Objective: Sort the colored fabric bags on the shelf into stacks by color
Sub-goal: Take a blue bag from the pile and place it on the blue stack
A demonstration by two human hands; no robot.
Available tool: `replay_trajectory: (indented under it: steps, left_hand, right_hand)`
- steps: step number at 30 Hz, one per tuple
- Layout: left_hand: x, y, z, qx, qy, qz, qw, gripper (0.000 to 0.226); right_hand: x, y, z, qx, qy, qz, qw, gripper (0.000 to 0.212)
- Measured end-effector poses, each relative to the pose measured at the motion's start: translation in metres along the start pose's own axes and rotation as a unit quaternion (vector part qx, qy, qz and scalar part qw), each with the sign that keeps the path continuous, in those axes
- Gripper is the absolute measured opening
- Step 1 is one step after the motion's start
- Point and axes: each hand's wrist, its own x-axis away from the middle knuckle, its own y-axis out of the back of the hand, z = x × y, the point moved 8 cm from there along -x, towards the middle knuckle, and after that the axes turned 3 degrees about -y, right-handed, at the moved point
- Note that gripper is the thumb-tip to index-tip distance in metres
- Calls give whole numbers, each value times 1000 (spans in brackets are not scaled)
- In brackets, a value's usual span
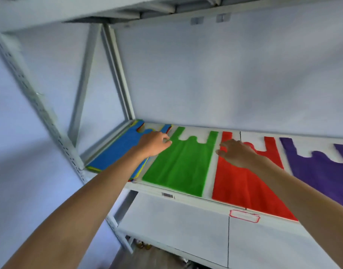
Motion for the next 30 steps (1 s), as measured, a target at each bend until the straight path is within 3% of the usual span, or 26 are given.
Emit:
replay_trajectory:
  steps: [6,13,21,25,28,30]
  left_hand:
    - [-1,10,132,5,36,32,999,33]
    - [-28,-9,248,35,83,64,994,34]
    - [-58,-45,329,66,135,89,985,36]
    - [-79,-66,359,70,137,105,983,34]
    - [-99,-79,375,54,132,104,984,20]
    - [-111,-89,381,48,123,103,986,26]
  right_hand:
    - [-44,-19,105,-30,-7,4,1000,52]
    - [-114,-64,183,-74,-22,31,997,48]
    - [-175,-137,238,-113,-61,105,986,48]
    - [-189,-163,250,-138,-124,109,977,46]
    - [-197,-174,259,-139,-177,91,970,46]
    - [-199,-176,261,-143,-214,72,963,46]
